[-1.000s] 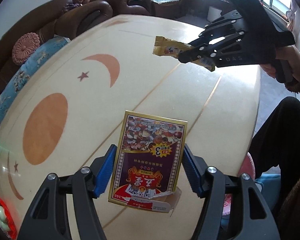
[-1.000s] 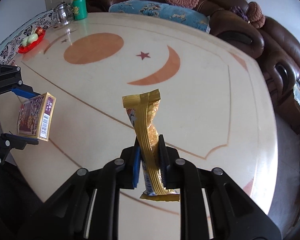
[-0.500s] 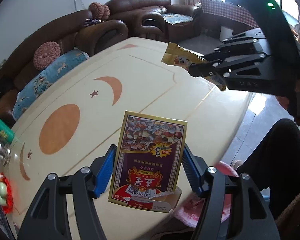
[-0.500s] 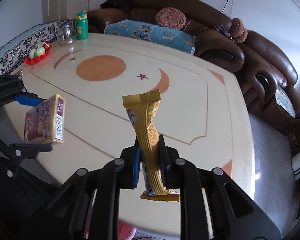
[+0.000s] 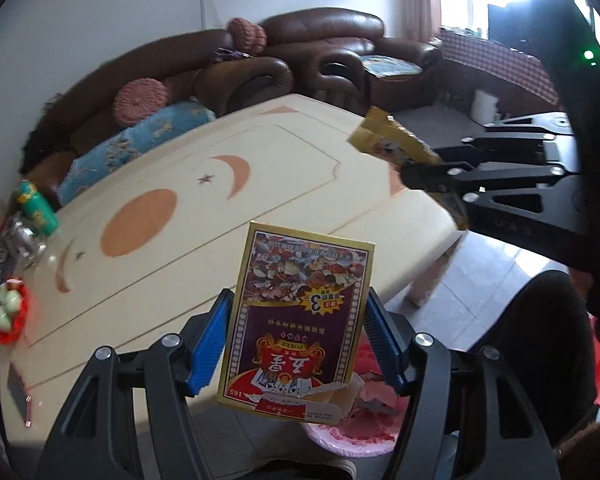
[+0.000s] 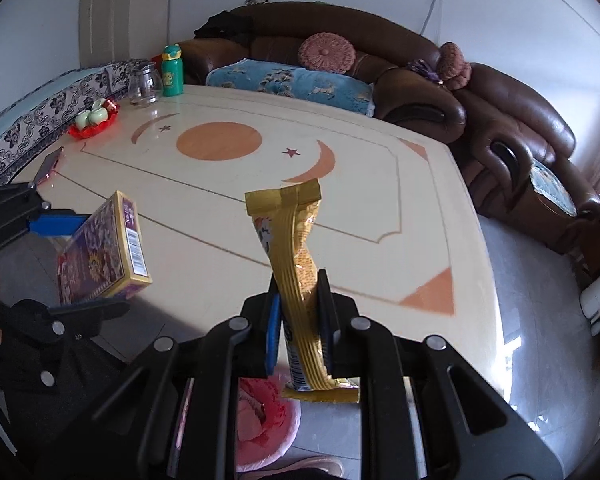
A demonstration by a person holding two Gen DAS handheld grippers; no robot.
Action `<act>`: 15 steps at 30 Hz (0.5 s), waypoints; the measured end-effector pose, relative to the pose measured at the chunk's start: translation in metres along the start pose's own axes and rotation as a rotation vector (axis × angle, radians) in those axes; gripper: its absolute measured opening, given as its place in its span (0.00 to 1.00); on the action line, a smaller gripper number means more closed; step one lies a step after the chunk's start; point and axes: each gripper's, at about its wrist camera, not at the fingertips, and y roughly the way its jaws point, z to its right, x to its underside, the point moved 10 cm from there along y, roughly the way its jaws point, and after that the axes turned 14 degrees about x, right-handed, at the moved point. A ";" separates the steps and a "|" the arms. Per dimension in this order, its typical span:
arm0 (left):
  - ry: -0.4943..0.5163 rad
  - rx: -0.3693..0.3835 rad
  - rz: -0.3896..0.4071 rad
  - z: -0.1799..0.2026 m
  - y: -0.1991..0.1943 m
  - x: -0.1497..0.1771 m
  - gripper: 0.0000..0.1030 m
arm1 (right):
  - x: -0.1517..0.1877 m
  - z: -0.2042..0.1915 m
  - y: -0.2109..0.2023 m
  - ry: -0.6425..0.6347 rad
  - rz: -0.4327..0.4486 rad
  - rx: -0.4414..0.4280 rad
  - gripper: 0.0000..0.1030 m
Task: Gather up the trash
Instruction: 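Lift the yellow wrapper and snack box and carry both toward the pink bin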
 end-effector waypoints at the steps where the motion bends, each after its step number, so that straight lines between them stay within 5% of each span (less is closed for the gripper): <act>1: -0.005 0.001 -0.001 0.004 -0.001 0.003 0.61 | 0.004 0.000 -0.005 0.003 0.001 0.002 0.17; 15: -0.205 -0.097 0.084 0.018 -0.028 0.033 0.61 | 0.058 -0.003 -0.053 0.067 -0.014 0.006 0.17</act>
